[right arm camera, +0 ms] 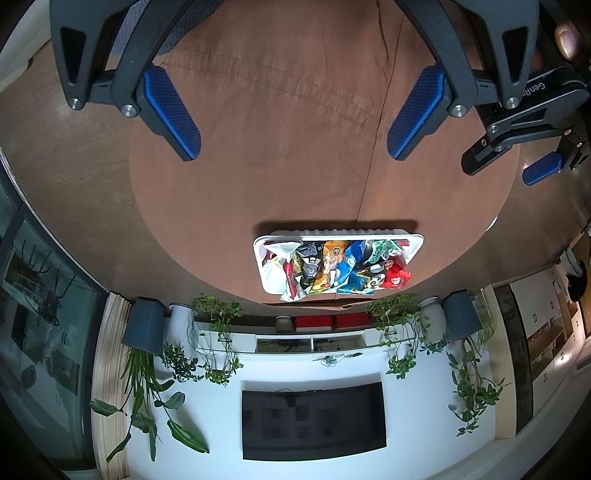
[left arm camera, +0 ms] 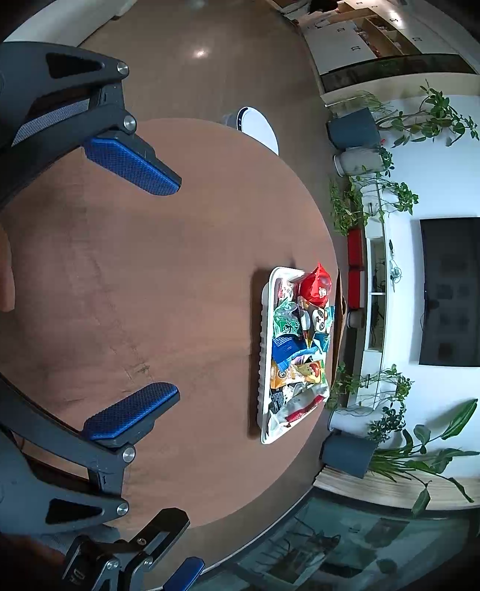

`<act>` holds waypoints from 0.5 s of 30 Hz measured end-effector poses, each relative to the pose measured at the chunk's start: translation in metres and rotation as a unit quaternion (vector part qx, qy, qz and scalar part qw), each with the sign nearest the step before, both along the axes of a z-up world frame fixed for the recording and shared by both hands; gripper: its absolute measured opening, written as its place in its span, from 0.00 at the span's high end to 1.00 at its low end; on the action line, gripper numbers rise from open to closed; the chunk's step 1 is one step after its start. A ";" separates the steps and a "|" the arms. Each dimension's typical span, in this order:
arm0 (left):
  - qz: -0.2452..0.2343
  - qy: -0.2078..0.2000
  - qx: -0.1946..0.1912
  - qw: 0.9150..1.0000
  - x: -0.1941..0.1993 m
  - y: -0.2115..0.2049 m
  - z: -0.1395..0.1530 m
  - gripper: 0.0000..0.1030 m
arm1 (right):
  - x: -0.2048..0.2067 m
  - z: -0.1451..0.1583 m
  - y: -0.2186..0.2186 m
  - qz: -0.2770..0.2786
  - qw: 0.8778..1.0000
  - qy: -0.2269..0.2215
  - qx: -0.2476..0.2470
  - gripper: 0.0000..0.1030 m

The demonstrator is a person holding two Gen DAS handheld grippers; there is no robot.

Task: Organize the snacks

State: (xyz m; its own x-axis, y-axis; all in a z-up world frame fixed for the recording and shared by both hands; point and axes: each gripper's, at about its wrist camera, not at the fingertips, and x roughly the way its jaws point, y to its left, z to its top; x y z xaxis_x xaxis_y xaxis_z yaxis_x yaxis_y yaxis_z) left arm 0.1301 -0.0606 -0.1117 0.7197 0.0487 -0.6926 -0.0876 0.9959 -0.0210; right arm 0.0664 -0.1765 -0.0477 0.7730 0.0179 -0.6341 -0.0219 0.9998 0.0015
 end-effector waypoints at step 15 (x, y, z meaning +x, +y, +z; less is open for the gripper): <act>0.002 0.002 0.001 1.000 0.001 0.002 -0.004 0.00 | -0.003 -0.007 0.001 0.001 1.000 0.005 0.000 0.00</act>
State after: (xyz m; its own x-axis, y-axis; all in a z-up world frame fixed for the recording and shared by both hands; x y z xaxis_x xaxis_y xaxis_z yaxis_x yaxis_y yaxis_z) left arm 0.1313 -0.0590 -0.1161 0.7163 0.0531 -0.6957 -0.0924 0.9955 -0.0191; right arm 0.0635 -0.1758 -0.0544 0.7669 0.0187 -0.6415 -0.0238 0.9997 0.0007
